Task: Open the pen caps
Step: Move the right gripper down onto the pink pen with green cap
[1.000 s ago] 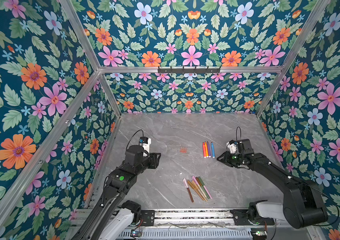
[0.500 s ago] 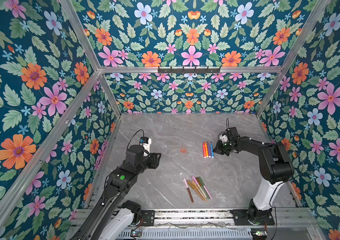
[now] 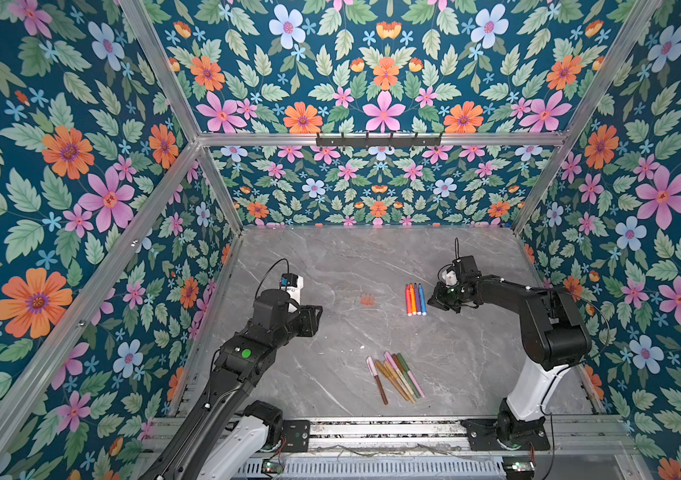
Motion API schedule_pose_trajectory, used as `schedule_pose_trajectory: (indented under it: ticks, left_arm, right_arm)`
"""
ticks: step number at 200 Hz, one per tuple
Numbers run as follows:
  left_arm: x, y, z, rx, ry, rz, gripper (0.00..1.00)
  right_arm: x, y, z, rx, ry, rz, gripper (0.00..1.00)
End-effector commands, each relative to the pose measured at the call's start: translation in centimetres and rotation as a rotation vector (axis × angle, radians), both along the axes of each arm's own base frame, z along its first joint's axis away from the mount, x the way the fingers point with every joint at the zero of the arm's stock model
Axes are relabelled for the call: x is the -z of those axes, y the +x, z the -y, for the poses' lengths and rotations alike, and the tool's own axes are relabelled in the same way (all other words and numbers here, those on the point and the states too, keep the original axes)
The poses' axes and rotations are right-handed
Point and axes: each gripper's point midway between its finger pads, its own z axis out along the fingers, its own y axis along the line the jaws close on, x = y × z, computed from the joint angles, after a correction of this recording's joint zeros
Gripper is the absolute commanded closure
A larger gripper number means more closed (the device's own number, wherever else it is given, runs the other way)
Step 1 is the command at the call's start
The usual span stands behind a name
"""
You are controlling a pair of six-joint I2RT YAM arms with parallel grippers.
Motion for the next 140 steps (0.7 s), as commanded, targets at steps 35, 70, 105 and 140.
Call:
schedule_pose_trajectory:
  ticks: [35, 70, 105, 140]
  left_arm:
    - [-0.7, -0.1, 0.5, 0.028, -0.018, 0.025, 0.52]
    - [-0.8, 0.0, 0.3, 0.018, -0.016, 0.039, 0.51]
    - [0.0, 0.3, 0.5, 0.026, -0.004, 0.005, 0.50]
    - [0.1, 0.3, 0.6, 0.028, -0.004, 0.005, 0.51]
  right_arm:
    - [-4.8, -6.6, -0.2, -0.086, -0.087, 0.065, 0.98]
    - [-7.3, -16.7, -4.8, -0.304, -0.192, 0.070, 0.88]
    - [-5.3, -23.6, -6.0, -0.357, -0.207, 0.052, 0.81]
    - [-2.0, -26.9, -6.1, -0.375, -0.258, 0.034, 0.81]
